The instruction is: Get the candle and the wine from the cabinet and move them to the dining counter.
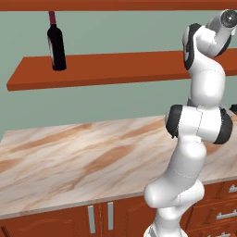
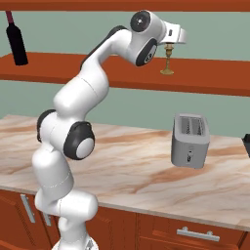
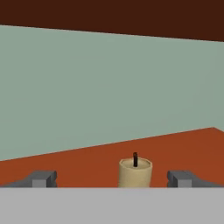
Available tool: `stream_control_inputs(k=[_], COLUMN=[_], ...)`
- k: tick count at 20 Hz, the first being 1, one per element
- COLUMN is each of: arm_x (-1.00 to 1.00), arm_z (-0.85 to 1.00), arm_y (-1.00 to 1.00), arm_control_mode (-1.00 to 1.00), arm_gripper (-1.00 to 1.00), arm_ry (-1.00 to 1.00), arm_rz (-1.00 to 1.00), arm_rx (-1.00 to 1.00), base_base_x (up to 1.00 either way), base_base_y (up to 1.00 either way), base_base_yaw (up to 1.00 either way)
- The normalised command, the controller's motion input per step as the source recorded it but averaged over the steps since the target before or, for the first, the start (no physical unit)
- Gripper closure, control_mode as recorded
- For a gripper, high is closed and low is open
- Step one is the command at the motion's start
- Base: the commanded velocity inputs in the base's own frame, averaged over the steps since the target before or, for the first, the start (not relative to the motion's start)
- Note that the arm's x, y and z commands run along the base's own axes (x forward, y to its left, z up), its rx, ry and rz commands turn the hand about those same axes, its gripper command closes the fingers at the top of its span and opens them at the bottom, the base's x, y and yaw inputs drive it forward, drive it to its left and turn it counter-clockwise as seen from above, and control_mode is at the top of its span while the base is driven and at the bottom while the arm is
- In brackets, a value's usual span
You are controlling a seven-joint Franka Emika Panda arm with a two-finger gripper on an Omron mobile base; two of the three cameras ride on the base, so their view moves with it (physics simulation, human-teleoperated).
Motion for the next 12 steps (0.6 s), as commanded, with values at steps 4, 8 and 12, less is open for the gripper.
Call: stream_control_inputs(k=[4, 8, 12], arm_x=[0.09, 0.1, 0.08], arm_z=[0.0, 0.0, 0.0], arm_y=[-0.03, -0.01, -0.03], arm_control_mode=[-1.0, -1.0, -1.0], arm_gripper=[-1.0, -1.0, -1.0], arm_ry=[0.0, 0.0, 0.0], arm_rz=[0.0, 0.0, 0.0], arm_rx=[0.0, 0.0, 0.0], base_base_x=[0.0, 0.0, 0.0], base_base_y=[0.0, 0.0, 0.0], base_base_yaw=[0.0, 0.0, 0.0])
